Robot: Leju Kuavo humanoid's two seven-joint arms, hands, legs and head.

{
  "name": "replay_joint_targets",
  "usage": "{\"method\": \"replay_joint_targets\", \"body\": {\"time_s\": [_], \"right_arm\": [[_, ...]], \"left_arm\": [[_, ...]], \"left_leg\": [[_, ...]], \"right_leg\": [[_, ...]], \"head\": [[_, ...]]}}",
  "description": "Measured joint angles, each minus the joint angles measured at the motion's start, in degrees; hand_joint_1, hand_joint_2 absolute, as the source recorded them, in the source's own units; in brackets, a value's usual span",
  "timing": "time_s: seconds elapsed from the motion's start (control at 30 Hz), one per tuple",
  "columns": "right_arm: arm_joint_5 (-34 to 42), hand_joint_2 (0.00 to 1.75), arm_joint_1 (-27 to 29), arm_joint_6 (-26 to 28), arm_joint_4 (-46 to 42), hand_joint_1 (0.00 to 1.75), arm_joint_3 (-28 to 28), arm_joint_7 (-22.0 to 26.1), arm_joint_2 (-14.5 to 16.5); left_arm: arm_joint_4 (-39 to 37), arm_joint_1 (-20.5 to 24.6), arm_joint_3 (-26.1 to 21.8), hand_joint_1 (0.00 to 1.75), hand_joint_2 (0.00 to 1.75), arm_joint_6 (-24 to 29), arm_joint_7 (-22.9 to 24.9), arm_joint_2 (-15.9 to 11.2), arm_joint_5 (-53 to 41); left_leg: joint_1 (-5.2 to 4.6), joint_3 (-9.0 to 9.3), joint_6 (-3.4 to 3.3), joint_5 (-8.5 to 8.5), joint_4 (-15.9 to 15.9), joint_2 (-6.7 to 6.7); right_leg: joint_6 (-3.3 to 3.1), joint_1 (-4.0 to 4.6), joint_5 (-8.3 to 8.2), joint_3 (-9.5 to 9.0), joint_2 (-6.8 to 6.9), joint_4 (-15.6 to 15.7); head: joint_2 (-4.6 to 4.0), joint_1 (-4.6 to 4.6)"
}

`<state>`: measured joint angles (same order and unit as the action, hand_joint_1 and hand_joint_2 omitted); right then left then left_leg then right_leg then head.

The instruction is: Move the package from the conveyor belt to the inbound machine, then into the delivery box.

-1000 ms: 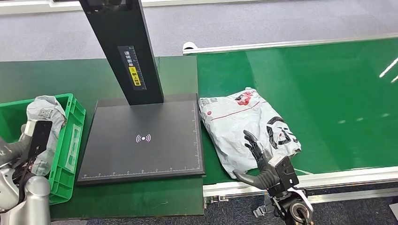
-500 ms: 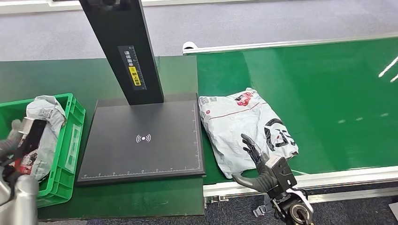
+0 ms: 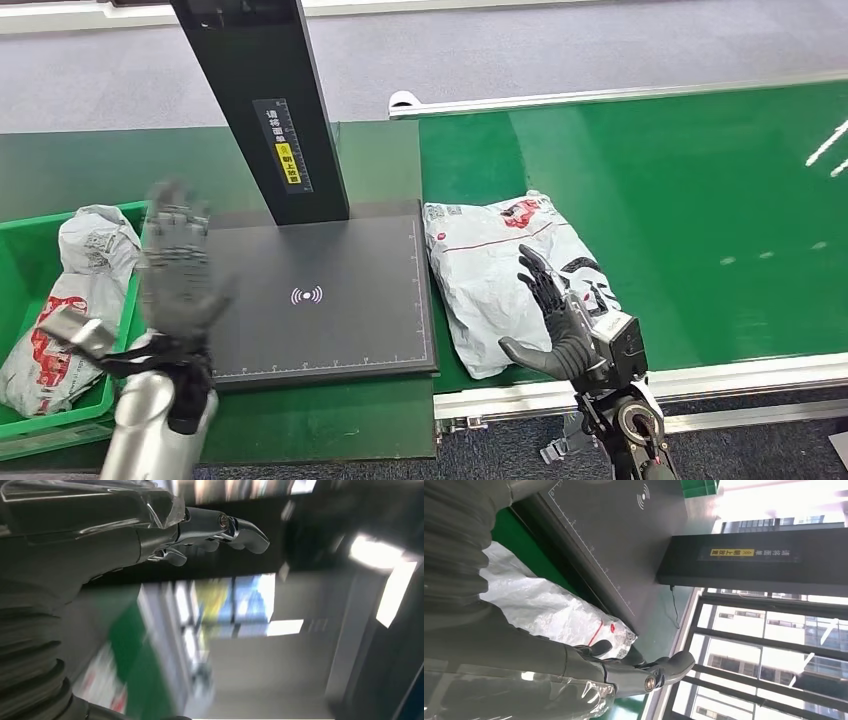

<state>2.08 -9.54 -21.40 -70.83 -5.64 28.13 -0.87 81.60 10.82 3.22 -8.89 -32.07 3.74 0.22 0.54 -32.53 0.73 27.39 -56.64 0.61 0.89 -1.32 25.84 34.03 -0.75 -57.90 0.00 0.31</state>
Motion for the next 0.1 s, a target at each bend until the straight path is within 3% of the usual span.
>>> {"method": "replay_joint_targets", "body": {"time_s": [0.1], "right_arm": [[0.0, 1.75, -0.2, 0.4, 0.8, 0.00, -0.7, 0.5, 0.0]], "left_arm": [[-4.3, 0.1, 6.5, 0.00, 1.75, -3.9, 1.8, 1.1, 1.9]], "left_leg": [[0.00, -0.03, 0.00, 0.00, 0.0, 0.03]], "right_leg": [[0.01, 0.00, -0.01, 0.04, 0.01, 0.0]], "head": [[0.00, -0.01]]}}
